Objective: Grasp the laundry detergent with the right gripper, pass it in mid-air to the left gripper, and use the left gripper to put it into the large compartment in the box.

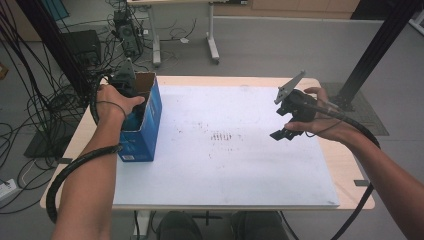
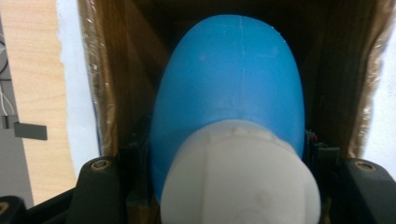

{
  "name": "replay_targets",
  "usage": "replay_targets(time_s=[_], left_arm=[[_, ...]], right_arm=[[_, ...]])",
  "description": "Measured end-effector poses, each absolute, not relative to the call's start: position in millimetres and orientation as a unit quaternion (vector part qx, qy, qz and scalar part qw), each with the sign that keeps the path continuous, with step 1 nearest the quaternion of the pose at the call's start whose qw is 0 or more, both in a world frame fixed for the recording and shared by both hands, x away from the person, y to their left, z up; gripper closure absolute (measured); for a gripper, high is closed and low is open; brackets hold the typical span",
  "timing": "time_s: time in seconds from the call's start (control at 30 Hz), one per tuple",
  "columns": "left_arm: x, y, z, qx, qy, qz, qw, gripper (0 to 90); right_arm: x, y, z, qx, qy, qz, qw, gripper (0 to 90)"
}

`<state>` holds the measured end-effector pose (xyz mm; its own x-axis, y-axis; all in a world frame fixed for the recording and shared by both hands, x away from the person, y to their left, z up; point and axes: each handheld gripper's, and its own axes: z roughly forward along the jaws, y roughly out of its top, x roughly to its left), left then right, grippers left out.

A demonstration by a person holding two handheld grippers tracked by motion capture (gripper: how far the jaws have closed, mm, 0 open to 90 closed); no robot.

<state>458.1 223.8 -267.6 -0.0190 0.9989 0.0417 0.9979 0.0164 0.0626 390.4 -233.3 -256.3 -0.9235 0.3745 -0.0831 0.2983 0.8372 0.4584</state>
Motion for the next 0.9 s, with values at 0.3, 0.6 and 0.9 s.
replay_targets(time_s=[0.3,0.6,0.9], left_arm=[[456.1,224.6,-269.7,0.699,0.714,0.038,0.01,37.0],[455.4,226.1,-270.4,0.697,0.716,0.039,0.013,36.8],[455.5,225.5,-270.3,0.698,0.715,0.037,0.011,36.8]], right_arm=[[391.7,-235.7,-256.5,0.18,0.954,0.225,0.085,11.2],[392.7,-238.5,-257.7,0.184,0.953,0.224,0.084,11.2],[394.6,-238.8,-257.4,0.184,0.954,0.223,0.084,11.2]])
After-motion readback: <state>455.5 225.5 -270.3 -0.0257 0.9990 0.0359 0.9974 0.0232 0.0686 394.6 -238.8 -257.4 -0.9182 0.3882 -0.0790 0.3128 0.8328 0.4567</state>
